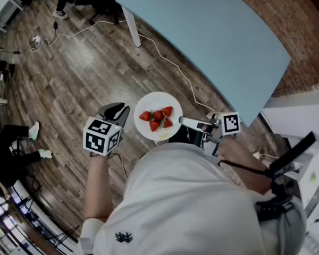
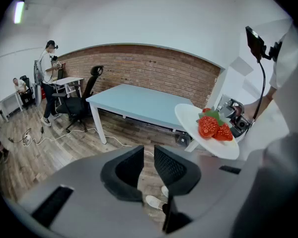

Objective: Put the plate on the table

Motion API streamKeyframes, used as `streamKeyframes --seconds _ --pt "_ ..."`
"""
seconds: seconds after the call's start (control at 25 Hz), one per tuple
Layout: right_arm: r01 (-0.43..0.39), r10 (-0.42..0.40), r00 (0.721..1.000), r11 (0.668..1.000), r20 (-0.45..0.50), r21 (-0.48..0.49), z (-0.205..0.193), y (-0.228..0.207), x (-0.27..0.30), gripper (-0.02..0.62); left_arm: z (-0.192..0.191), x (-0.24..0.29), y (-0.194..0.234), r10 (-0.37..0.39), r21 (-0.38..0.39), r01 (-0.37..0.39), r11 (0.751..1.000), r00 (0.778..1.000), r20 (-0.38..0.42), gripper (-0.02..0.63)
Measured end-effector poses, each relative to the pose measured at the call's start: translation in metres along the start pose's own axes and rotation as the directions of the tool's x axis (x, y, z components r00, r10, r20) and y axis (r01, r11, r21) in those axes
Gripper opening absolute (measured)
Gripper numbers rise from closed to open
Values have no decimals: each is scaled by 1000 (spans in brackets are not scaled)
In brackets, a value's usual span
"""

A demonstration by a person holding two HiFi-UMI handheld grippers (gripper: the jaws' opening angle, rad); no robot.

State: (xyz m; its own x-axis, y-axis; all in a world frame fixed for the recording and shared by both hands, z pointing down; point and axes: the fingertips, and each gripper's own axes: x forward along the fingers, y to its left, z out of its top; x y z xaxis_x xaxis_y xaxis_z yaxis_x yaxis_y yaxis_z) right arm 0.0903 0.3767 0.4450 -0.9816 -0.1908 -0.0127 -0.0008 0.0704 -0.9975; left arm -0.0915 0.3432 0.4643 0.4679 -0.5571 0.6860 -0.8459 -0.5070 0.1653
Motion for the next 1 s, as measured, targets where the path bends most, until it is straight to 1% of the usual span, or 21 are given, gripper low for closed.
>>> streamKeyframes --seconds 0.12,0.24,0.36,0.64,0.84,1.0 --pt "-11 11 1000 1000 -1 -2 -2 0 3 14 -3 2 4 4 -10 -5 1000 1000 -3 66" --pt "-7 7 1000 1000 10 -10 -2 -2 0 14 -2 2 0 -3 -12 3 1000 1000 -2 66" --pt "-8 8 1000 999 17 -31 1 1 1 14 5 -1 -4 -13 6 13 1000 1000 5 66" --pt "9 -7 999 999 41 -39 2 6 1 14 14 0 -12 -47 36 46 998 999 18 66" --pt "10 -6 995 999 99 -39 6 3 1 15 9 -4 -7 -51 76 49 996 998 22 66" --pt "22 -17 988 999 153 -32 30 1 -9 15 15 5 -11 -55 111 55 992 998 1 66"
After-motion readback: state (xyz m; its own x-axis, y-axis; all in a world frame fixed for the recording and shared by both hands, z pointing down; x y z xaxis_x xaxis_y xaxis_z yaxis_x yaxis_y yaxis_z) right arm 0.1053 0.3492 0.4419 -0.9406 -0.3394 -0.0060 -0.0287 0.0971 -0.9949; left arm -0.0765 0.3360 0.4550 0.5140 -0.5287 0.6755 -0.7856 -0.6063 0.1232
